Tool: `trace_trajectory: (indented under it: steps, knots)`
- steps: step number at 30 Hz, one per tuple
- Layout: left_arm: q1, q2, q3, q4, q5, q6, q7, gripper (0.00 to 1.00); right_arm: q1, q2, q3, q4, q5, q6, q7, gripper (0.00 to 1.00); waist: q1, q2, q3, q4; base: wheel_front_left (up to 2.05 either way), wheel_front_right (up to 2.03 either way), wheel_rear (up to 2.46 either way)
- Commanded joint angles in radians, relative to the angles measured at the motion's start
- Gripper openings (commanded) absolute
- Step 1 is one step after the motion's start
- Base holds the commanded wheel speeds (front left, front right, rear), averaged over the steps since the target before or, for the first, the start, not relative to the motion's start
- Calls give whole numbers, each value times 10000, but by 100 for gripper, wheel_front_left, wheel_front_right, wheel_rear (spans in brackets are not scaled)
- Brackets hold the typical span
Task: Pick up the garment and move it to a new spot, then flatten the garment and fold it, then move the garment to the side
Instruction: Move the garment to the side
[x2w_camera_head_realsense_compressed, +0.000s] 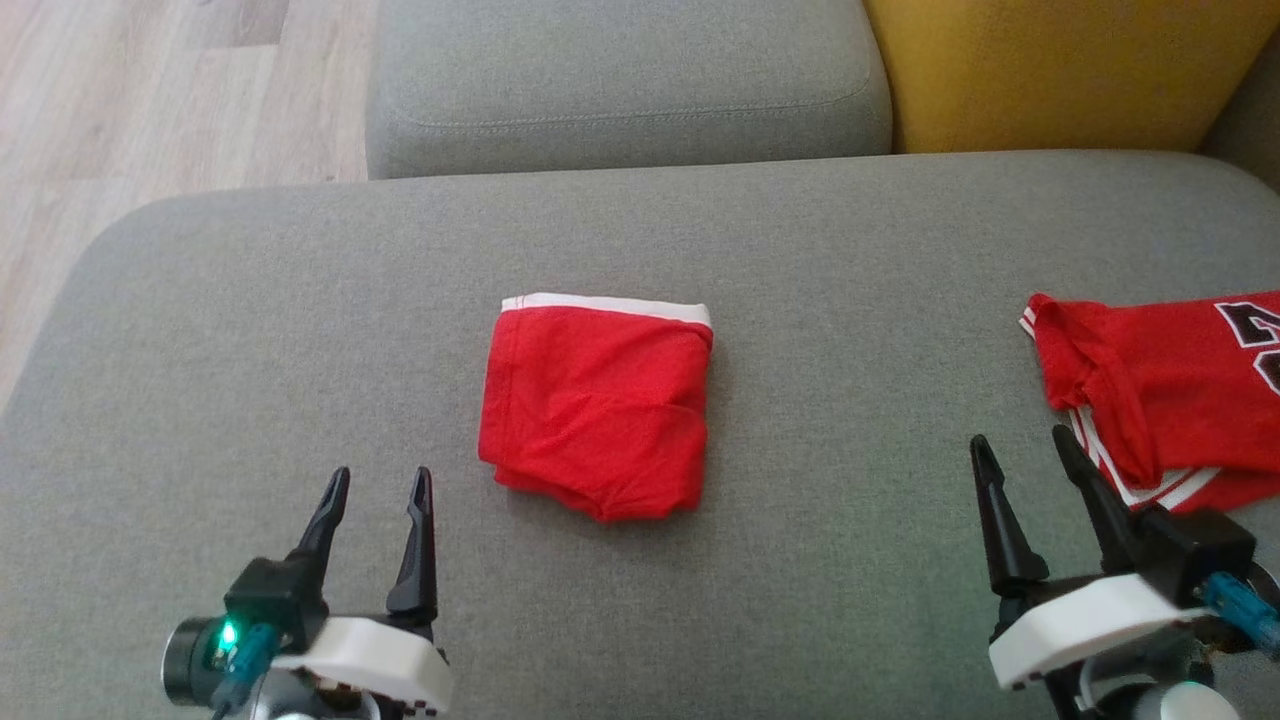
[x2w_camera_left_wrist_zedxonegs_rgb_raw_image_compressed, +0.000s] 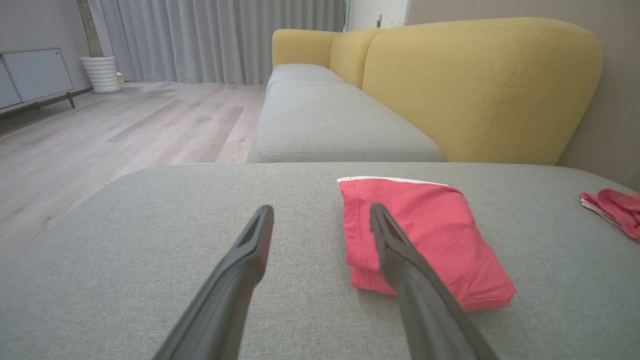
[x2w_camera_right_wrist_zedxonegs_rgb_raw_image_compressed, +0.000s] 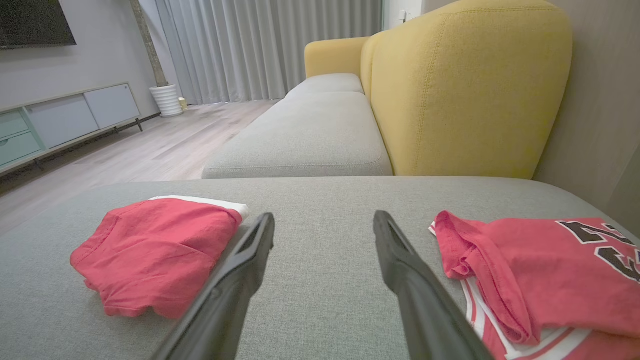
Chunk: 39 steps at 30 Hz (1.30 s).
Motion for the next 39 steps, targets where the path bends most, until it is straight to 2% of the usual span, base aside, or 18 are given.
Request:
trace_trajectory:
  steps: [1, 14, 21, 28, 34, 39]
  knots:
    - [-345, 157, 301, -360, -80, 65, -3, 100, -280, -41, 234, -376, 64, -9, 23, 100, 0, -1, 11, -2, 0, 0, 0]
    - [-410, 202, 244, -418, -93, 172, -20, 100, -308, -40, 233, -394, 106, -9, -29, 100, 0, -1, 68, -34, 0, 0, 0]
    - [-905, 158, 73, -472, -53, 77, -37, 100, -833, -40, 506, 211, 273, -9, 17, 100, 0, -1, 611, 319, 0, 0, 0]
    - [-1758, -46, -156, -287, 8, -110, -244, 100, -2720, -40, 1765, 2546, 436, -9, -141, 100, 0, -1, 1594, 917, 0, 0, 0]
    - [-2324, -280, -326, 95, -10, -266, -422, 100, -4337, -40, 3307, 4876, 1419, -9, -420, 100, 0, -1, 2145, 1363, 0, 0, 0]
    - [-2624, -430, -415, 322, -10, -331, -517, 100, -5189, -40, 4192, 6476, 2408, -9, -257, 100, 0, -1, 2349, 1539, 0, 0, 0]
